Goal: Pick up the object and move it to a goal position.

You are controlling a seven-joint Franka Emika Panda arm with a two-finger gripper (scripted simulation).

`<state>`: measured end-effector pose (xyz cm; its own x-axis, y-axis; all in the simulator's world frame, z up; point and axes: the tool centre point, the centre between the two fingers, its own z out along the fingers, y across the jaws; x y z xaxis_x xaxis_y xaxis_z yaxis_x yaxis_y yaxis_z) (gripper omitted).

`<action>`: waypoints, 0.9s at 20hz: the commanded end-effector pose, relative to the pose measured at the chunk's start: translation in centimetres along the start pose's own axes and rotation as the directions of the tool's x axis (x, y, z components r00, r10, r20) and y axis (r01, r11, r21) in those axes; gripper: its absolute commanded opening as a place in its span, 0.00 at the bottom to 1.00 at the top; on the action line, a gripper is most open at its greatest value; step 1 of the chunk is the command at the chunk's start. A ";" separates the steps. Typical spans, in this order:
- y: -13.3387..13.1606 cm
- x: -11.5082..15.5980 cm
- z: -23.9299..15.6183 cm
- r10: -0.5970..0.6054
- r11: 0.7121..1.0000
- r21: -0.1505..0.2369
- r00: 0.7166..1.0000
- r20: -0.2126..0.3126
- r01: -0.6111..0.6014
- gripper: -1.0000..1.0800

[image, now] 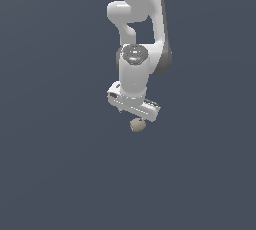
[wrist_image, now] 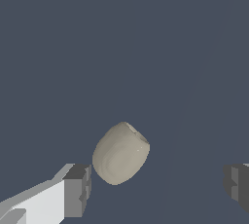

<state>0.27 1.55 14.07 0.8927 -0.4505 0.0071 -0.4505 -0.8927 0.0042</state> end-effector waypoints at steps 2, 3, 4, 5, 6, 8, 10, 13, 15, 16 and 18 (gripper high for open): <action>-0.4 -0.3 0.7 0.092 0.996 0.002 0.996 0.002 -0.092 0.96; -0.5 -0.4 0.8 0.118 0.993 0.002 0.993 0.003 -0.118 0.96; -0.6 -0.5 1.0 0.143 0.990 0.002 0.990 0.003 -0.143 0.96; -0.7 -0.6 1.2 0.169 0.986 0.002 0.986 0.004 -0.169 0.96; -0.8 -0.7 1.4 0.194 0.981 0.002 0.981 0.005 -0.194 0.96; -1.0 -0.9 1.8 0.245 0.970 0.003 0.970 0.006 -0.245 0.96; -1.1 -1.1 2.1 0.295 0.956 0.003 0.956 0.007 -0.295 0.96; -1.4 -1.3 2.7 0.368 0.930 0.002 0.930 0.008 -0.368 0.96; -1.6 -1.5 3.0 0.416 0.910 0.002 0.910 0.008 -0.416 0.96; -1.7 -1.6 3.2 0.439 0.898 0.002 0.898 0.008 -0.439 0.96; -1.8 -1.8 3.5 0.483 0.875 0.001 0.875 0.009 -0.483 0.96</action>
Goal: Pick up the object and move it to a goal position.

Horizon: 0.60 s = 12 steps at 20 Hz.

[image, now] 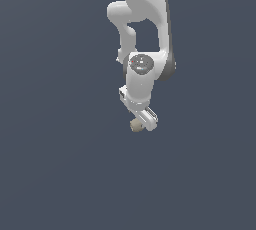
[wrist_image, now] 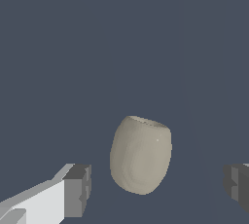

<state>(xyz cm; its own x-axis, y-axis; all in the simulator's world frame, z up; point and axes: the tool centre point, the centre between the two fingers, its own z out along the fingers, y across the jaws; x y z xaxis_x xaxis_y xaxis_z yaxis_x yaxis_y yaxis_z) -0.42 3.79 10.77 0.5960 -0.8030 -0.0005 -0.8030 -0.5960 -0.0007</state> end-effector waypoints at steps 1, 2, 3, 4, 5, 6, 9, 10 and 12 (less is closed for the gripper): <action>-0.1 -0.3 0.4 0.063 0.998 0.000 0.998 0.000 -0.063 0.96; -0.1 -0.4 0.6 0.084 0.996 0.000 0.996 0.000 -0.084 0.96; -0.1 -0.5 0.7 0.104 0.995 0.000 0.995 0.000 -0.104 0.96; -0.1 -0.5 0.8 0.123 0.992 0.000 0.992 0.000 -0.123 0.96; -0.2 -0.6 1.0 0.141 0.990 0.000 0.990 0.000 -0.141 0.96; -0.2 -0.7 1.1 0.157 0.988 0.000 0.988 0.000 -0.157 0.96; -0.2 -0.9 1.3 0.198 0.980 0.000 0.980 0.000 -0.198 0.96; -0.2 -0.9 1.4 0.209 0.978 0.000 0.978 0.000 -0.209 0.96; -0.2 -1.0 1.5 0.227 0.974 -0.001 0.974 0.000 -0.227 0.96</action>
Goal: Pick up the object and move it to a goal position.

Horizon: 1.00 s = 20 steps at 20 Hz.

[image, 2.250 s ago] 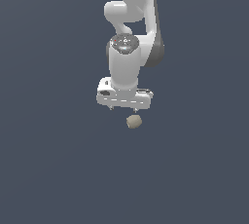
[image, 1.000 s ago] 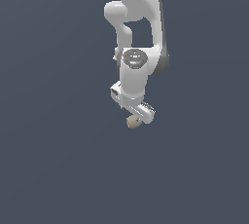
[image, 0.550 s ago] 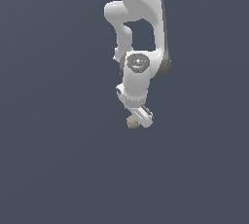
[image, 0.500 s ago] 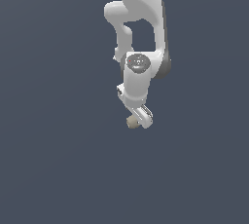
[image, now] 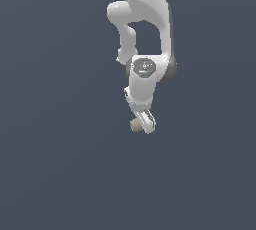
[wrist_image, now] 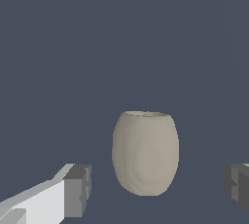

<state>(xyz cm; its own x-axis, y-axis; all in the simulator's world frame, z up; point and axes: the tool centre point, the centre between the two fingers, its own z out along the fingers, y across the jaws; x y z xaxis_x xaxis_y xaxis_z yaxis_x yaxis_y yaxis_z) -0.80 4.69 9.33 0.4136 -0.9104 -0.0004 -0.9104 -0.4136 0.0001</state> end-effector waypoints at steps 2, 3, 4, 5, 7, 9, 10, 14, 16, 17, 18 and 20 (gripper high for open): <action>0.0 -0.1 0.2 0.030 1.000 0.000 1.000 0.000 -0.030 0.96; 0.0 -0.1 0.2 0.035 0.999 0.000 0.999 0.000 -0.035 0.96; 0.0 -0.1 0.2 0.038 0.999 0.000 0.999 0.000 -0.038 0.96; 0.0 -0.2 0.2 0.040 0.999 0.000 0.999 0.000 -0.040 0.96; 0.0 -0.2 0.2 0.036 0.999 0.000 0.999 0.000 -0.036 0.96; 0.0 -0.2 0.4 0.036 0.999 0.000 0.999 0.000 -0.036 0.96; 0.0 -0.2 0.6 0.036 0.999 0.000 0.999 0.000 -0.036 0.96; 0.1 -0.2 2.1 0.038 0.999 0.000 0.999 0.000 -0.038 0.96; 0.1 -0.2 3.2 0.039 0.999 0.000 0.999 0.000 -0.039 0.96; 0.1 -0.2 3.7 0.040 0.999 0.000 0.999 0.000 -0.040 0.96; 0.1 -0.2 4.2 0.040 0.999 0.000 0.999 0.000 -0.040 0.96; 0.1 -0.2 4.8 0.041 0.999 0.000 0.999 0.000 -0.041 0.96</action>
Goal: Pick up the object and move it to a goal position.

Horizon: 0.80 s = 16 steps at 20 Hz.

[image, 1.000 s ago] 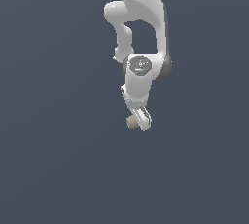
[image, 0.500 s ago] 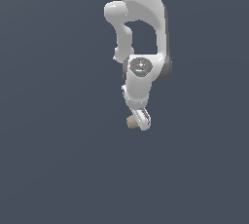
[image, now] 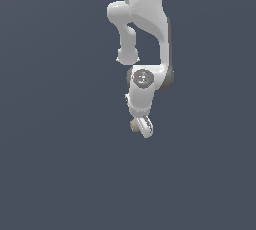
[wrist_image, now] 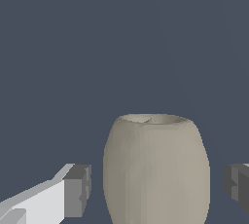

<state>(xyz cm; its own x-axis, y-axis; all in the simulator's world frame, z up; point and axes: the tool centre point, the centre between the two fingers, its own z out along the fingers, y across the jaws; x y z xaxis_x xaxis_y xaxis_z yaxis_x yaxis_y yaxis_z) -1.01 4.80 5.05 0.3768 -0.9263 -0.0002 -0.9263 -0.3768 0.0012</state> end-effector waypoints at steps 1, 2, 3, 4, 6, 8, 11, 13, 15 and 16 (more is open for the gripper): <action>0.0 0.0 0.8 0.001 1.000 0.001 1.000 0.000 -0.001 0.96; -0.1 0.0 0.9 0.001 1.000 0.001 1.000 0.000 -0.001 0.96; -0.1 0.0 1.0 0.001 1.000 0.001 1.000 0.000 -0.001 0.96; -0.1 0.0 1.0 0.001 1.000 0.001 1.000 0.000 -0.001 0.96; -0.1 0.0 1.0 0.001 1.000 0.001 1.000 0.000 -0.001 0.00; -0.1 0.0 1.0 0.001 1.000 0.001 1.000 0.000 -0.001 0.00; -0.1 0.0 1.0 0.001 1.000 0.001 1.000 0.000 -0.001 0.00; -0.1 0.0 1.0 0.001 1.000 0.001 1.000 0.000 -0.001 0.00; -0.2 0.0 0.9 0.000 1.000 0.003 1.000 0.000 0.000 0.00; -0.2 0.0 0.9 0.000 1.000 0.003 1.000 0.000 0.000 0.00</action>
<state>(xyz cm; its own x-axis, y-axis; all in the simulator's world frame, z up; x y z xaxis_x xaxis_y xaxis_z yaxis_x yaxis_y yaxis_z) -0.85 4.84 4.17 0.3764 -0.9265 0.0000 -0.9265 -0.3764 -0.0014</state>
